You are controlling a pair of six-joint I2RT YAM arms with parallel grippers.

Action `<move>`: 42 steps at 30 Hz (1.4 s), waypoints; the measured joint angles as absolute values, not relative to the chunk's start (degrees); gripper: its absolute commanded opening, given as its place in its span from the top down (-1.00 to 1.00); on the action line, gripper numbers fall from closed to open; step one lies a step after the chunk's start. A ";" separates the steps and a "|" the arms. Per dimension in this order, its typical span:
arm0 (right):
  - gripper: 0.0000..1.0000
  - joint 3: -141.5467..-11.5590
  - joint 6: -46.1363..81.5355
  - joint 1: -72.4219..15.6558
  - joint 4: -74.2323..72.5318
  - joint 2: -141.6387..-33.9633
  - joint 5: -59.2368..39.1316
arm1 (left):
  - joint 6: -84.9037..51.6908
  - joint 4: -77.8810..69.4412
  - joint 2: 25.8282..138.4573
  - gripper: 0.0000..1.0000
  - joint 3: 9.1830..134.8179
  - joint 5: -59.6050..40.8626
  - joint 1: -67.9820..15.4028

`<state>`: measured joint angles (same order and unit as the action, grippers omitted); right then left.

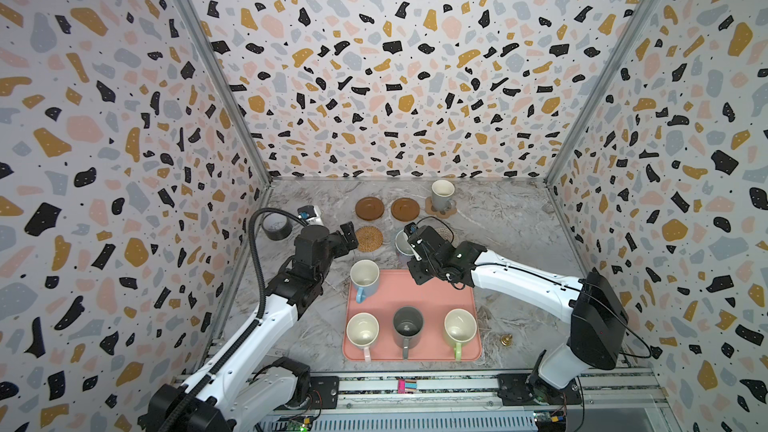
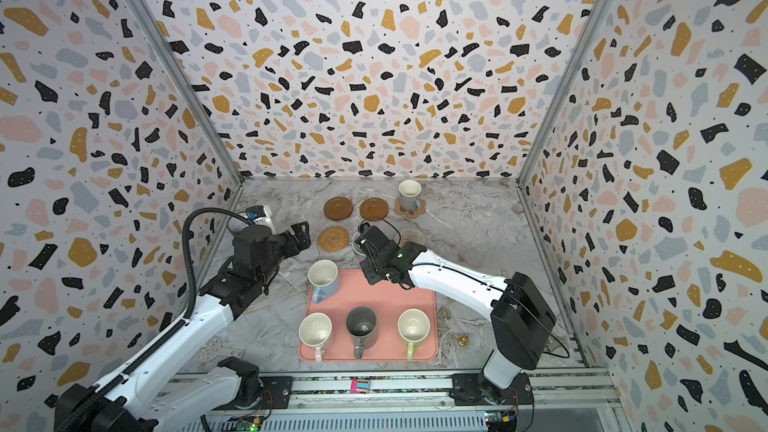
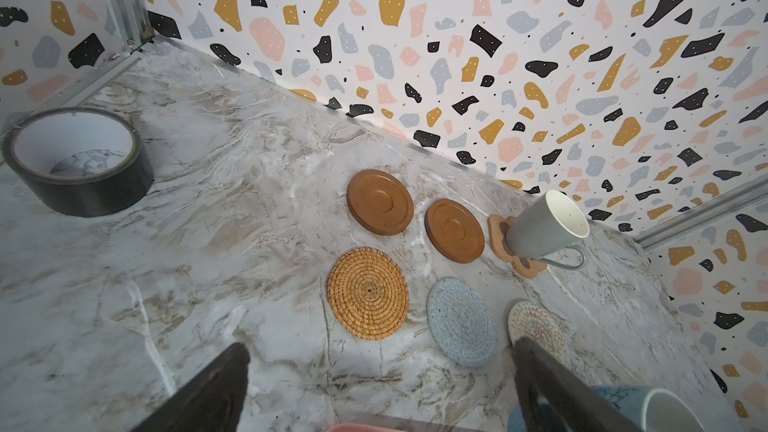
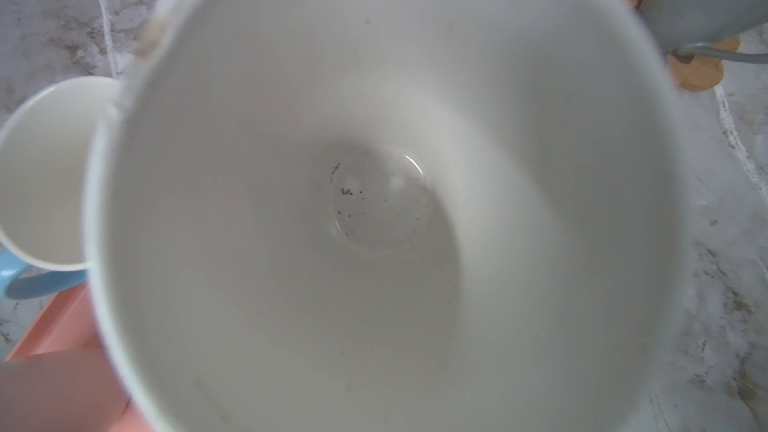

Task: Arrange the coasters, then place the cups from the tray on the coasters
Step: 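Lift the light-blue mug off the pink tray with the right gripper, then carry the light-blue mug over the brown wooden coaster beside the paw coaster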

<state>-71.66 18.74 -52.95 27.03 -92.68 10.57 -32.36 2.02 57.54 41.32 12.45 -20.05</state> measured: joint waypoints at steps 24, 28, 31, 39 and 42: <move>0.84 -78.32 14.22 -43.86 26.96 -100.75 4.91 | -32.38 2.52 55.22 -0.99 40.86 12.49 -20.05; 0.84 -80.47 13.34 -42.94 26.98 -103.18 3.62 | -32.38 2.57 54.57 -0.99 40.86 12.49 -20.05; 0.85 -82.32 12.51 -42.22 27.00 -104.99 2.79 | -32.38 2.59 54.06 -0.99 40.86 12.49 -20.05; 0.84 -86.08 11.00 -40.34 26.96 -108.62 1.56 | -32.42 2.87 53.45 -0.99 40.64 12.47 -20.05; 0.84 -86.94 10.52 -39.68 26.98 -109.91 1.08 | -32.45 2.98 53.34 -0.99 40.16 12.43 -20.05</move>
